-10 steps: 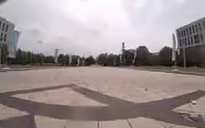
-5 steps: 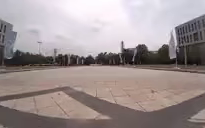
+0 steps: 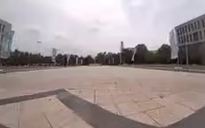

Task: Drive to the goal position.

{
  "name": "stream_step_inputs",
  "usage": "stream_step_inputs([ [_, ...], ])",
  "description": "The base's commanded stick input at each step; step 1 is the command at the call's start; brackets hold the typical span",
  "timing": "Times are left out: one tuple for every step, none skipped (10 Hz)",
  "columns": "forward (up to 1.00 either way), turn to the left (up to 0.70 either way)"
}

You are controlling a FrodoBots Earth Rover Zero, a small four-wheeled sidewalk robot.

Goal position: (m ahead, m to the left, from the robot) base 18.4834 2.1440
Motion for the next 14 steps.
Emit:
stream_step_inputs([
  [0.7, 0.01],
  [0.7, 0.01],
  [0.7, 0.01],
  [0.7, 0.01],
  [0.7, 0.01],
  [0.7, 0.01],
  [0.7, 0.01],
  [0.7, 0.01],
  [0.7, 0.01],
  [0.7, 0.01],
  [0.7, 0.01],
  [0.7, 0.01],
  [0.7, 0.01],
  [0.7, 0.01],
])
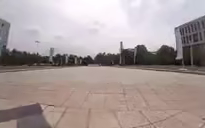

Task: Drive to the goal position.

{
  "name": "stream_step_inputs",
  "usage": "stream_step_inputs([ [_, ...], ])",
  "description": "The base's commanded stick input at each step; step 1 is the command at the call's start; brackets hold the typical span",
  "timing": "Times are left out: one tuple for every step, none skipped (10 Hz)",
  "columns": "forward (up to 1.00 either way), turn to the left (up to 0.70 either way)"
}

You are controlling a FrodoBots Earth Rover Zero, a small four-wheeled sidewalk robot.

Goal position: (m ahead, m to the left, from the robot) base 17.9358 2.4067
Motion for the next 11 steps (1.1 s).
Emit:
stream_step_inputs([
  [0.7, 0.01],
  [0.7, 0.01],
  [0.7, 0.01],
  [0.7, 0.01],
  [0.7, 0.01],
  [0.7, 0.01],
  [0.7, 0.01],
  [0.7, 0.01],
  [0.7, 0.01],
  [0.7, 0.01],
  [0.7, 0.01],
])
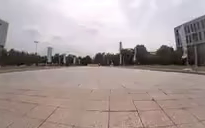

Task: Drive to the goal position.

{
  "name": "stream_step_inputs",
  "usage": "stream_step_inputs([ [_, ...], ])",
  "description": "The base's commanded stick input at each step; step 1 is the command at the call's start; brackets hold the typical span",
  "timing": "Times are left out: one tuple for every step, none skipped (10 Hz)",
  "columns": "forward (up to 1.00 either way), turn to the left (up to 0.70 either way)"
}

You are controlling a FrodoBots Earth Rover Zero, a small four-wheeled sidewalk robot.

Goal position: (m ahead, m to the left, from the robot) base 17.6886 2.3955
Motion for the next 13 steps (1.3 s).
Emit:
stream_step_inputs([
  [0.7, 0.01],
  [0.7, 0.01],
  [0.7, 0.01],
  [0.7, 0.01],
  [0.7, 0.01],
  [0.7, 0.01],
  [0.7, 0.01],
  [0.7, 0.01],
  [0.7, 0.01],
  [0.7, 0.01],
  [0.7, 0.01],
  [0.7, 0.01],
  [0.7, 0.01],
])
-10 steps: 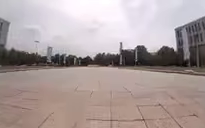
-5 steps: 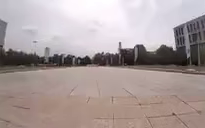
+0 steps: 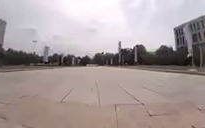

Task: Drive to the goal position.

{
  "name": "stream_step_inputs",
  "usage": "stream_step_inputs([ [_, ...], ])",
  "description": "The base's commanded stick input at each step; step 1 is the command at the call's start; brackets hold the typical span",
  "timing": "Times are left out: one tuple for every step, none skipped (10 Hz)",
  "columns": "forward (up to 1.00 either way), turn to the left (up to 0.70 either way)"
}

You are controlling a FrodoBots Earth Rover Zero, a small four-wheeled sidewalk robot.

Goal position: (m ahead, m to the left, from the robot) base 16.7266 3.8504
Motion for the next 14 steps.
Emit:
stream_step_inputs([
  [0.7, 0.01],
  [0.7, 0.01],
  [0.7, 0.01],
  [0.7, 0.01],
  [0.7, 0.01],
  [0.7, 0.01],
  [0.7, 0.01],
  [0.7, 0.01],
  [0.7, 0.01],
  [0.7, 0.01],
  [0.7, 0.01],
  [0.7, 0.01],
  [0.7, 0.01],
  [0.7, 0.01],
])
